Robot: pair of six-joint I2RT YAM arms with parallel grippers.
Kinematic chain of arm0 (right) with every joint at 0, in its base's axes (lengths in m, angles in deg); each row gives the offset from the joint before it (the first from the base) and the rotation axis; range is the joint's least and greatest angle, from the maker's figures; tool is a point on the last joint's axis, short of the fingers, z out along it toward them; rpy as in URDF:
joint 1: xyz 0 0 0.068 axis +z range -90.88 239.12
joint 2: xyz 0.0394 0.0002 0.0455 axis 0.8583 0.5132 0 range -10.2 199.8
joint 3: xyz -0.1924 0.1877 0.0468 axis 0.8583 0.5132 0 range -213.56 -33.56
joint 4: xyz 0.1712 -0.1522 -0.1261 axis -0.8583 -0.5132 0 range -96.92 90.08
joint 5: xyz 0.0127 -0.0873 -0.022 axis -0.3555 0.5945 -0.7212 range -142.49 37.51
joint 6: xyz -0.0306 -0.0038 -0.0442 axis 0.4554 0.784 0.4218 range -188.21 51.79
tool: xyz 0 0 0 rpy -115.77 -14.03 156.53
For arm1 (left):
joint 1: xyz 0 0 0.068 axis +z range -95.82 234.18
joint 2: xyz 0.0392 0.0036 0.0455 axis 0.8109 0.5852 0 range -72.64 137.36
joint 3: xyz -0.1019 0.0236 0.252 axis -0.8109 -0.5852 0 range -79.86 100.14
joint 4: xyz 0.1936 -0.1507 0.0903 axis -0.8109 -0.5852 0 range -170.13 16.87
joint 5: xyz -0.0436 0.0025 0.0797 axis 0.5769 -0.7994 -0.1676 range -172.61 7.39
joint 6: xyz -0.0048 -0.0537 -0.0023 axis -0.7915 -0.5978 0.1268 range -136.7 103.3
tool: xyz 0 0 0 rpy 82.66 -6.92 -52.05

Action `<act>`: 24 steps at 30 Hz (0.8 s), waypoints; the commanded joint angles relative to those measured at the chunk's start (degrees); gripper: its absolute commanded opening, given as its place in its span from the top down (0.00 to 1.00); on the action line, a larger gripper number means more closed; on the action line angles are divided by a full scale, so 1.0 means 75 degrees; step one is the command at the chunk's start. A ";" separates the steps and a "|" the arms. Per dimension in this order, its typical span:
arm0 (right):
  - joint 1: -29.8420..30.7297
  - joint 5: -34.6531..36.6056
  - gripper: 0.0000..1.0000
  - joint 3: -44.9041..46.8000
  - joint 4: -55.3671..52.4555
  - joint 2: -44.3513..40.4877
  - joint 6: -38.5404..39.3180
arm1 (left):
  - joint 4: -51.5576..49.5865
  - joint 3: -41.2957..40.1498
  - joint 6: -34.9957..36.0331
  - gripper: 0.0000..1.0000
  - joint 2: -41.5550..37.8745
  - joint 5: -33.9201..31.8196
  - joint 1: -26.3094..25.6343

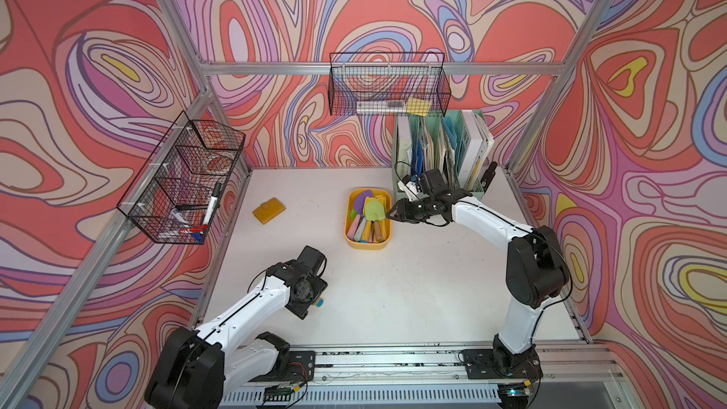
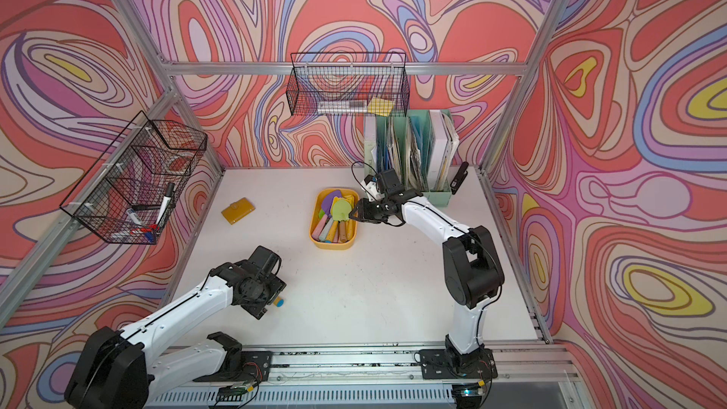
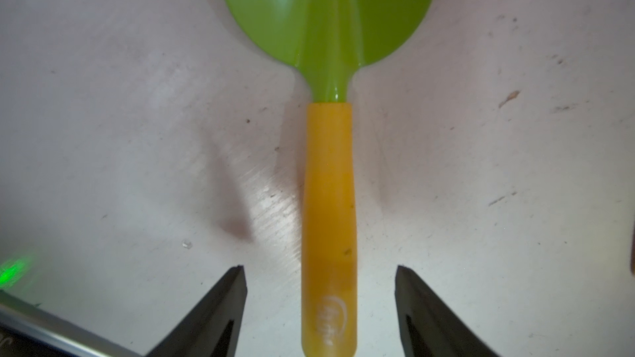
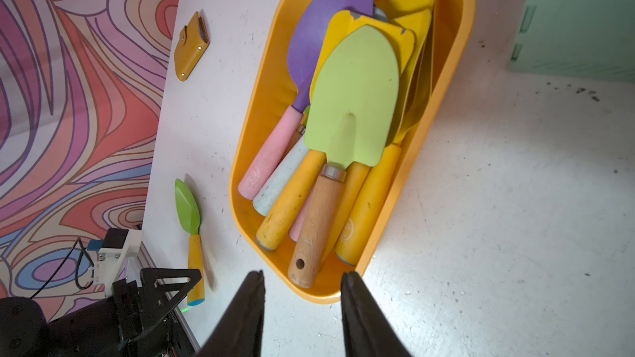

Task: Put the shovel into the storage box
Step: Pick up the shovel from the center of the board.

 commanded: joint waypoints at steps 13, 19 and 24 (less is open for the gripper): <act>-0.0025 -0.0184 0.63 0.0152 0.0228 0.0107 -0.0063 | 0.0357 -0.0212 0.0165 0.49 0.0441 -0.0004 0.0111; -0.0023 -0.0159 0.63 0.0224 0.0239 0.0017 -0.0055 | 0.0492 -0.0274 0.0200 0.69 0.0557 0.0067 0.0117; -0.0024 -0.0146 0.63 0.0224 0.0239 -0.0026 -0.0095 | 0.0387 -0.0175 0.0279 0.88 0.0505 0.0054 0.0117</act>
